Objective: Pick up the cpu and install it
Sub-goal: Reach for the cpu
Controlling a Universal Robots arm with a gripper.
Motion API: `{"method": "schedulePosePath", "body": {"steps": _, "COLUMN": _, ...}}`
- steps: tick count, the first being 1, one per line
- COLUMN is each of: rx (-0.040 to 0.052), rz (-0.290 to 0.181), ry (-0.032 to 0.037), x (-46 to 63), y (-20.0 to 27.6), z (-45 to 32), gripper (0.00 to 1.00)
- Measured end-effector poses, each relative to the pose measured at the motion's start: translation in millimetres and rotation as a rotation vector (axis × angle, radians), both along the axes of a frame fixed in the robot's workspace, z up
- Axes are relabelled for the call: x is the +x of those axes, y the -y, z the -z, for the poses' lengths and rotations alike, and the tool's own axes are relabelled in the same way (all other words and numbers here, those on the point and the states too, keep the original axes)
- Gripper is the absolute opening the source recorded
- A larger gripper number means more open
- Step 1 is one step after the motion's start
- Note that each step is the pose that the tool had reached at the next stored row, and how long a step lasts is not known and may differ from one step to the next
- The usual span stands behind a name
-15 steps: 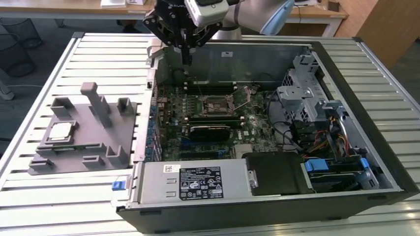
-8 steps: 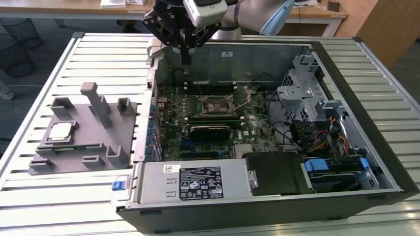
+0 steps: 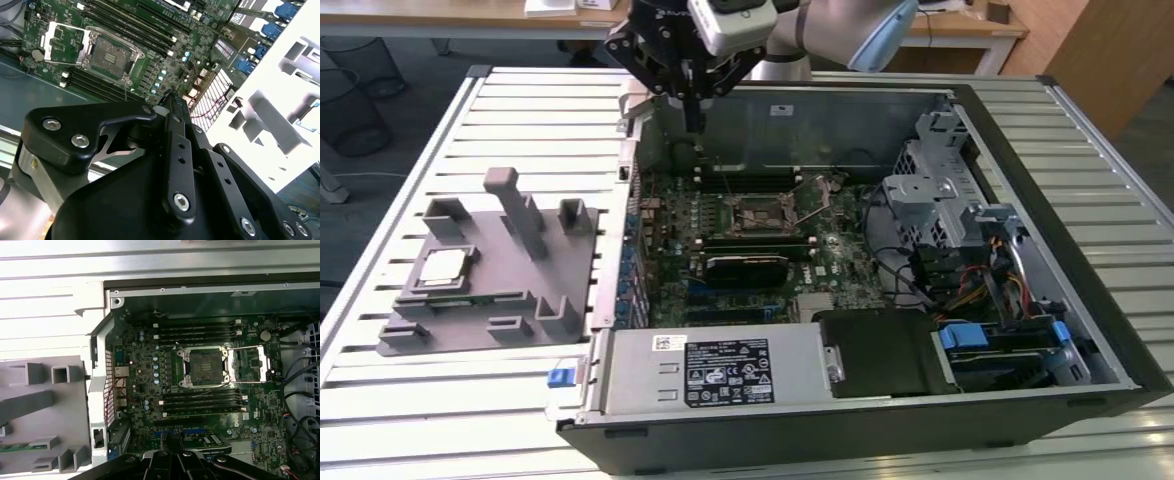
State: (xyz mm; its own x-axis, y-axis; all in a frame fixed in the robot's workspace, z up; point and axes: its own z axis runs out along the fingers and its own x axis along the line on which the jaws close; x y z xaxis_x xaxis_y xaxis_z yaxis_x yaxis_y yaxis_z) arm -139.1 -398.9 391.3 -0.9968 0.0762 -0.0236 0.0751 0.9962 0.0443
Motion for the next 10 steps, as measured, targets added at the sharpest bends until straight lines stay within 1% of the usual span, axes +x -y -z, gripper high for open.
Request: {"method": "schedulePosePath", "body": {"steps": 10, "rx": -0.0001, "rz": 0.000, "ry": -0.0018, "x": -2.7, "y": 0.0, "z": 0.8, "gripper": 0.11}}
